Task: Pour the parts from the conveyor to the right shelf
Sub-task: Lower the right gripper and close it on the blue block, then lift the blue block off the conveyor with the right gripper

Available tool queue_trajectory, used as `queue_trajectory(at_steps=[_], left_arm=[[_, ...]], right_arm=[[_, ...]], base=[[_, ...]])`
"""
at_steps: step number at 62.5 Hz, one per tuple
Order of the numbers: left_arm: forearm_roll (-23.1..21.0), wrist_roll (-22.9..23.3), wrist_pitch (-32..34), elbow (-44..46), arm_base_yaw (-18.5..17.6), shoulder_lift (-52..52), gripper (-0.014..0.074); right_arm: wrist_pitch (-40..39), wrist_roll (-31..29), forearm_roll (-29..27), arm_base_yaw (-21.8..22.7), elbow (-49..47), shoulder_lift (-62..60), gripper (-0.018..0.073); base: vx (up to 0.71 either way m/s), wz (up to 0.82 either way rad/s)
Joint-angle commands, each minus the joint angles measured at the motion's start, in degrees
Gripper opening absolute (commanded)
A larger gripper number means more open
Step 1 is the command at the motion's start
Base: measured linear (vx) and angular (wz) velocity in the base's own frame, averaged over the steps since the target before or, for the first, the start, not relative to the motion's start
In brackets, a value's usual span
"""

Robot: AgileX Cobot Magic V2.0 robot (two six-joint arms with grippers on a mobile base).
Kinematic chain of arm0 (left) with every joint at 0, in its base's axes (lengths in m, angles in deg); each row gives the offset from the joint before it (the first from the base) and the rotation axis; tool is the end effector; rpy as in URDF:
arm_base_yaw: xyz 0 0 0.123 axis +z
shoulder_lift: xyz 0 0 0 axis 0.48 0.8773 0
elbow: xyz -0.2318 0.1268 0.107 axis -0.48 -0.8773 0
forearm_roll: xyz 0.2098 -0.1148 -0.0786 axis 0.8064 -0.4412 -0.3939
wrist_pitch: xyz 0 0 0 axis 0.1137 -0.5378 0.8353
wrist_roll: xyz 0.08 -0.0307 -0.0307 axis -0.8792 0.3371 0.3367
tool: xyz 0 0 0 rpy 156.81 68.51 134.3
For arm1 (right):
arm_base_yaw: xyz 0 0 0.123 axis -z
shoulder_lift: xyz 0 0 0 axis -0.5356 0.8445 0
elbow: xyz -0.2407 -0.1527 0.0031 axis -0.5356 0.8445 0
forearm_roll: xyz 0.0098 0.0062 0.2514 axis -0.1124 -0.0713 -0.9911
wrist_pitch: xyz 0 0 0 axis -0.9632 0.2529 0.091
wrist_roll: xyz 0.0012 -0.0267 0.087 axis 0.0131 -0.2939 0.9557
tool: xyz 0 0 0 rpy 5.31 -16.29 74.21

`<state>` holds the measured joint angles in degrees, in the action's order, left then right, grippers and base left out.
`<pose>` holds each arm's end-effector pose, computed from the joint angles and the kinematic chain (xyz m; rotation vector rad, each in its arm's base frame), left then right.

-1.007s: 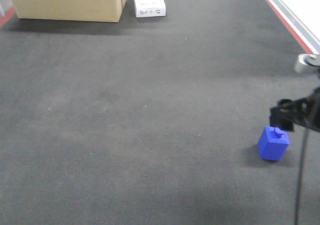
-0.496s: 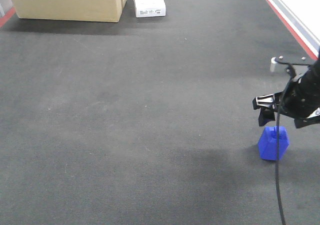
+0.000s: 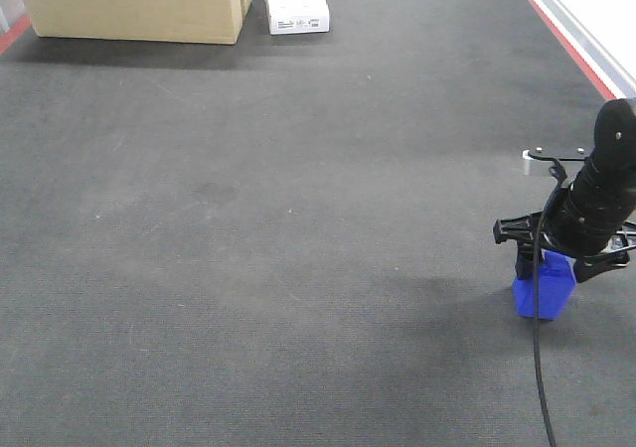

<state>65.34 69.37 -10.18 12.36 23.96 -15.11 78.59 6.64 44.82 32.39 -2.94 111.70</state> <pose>0.0562 -0.0046 0.2013 0.0896 1.5320 -0.0384 0.3535 -0.0023 0.2045 0.1645 3.0150 -0.0266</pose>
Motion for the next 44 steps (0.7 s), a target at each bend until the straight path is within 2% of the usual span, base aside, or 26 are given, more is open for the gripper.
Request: queue_trajectory(at_steps=[1, 8, 19, 30, 44], left_arm=[[0.00, 0.49, 4.10, -1.71, -0.23, -0.64, -0.0006], [0.00, 0.49, 4.10, -1.71, -0.23, -0.64, -0.0006], [0.00, 0.49, 4.10, -1.71, -0.23, -0.64, -0.0006], [0.00, 0.49, 4.10, -1.71, -0.23, -0.64, -0.0006], [0.00, 0.49, 4.10, -1.71, -0.23, -0.64, -0.0006]], right_arm=[[-1.48, 0.79, 0.82, 0.16, -1.72, -1.79, 0.0370], [-1.71, 0.79, 0.82, 0.16, -1.72, -1.14, 0.0243], [-3.34, 0.68, 1.14, 0.22, -1.72, -3.16, -0.0015], [-6.15, -1.17, 1.20, 0.33, -0.25, -10.35, -0.0011], [-18.56, -4.75, 1.00, 0.33, 11.23, -25.66, -0.0010]], base=[[0.00, 0.00], [0.00, 0.00], [0.00, 0.00], [0.00, 0.00], [0.00, 0.00]])
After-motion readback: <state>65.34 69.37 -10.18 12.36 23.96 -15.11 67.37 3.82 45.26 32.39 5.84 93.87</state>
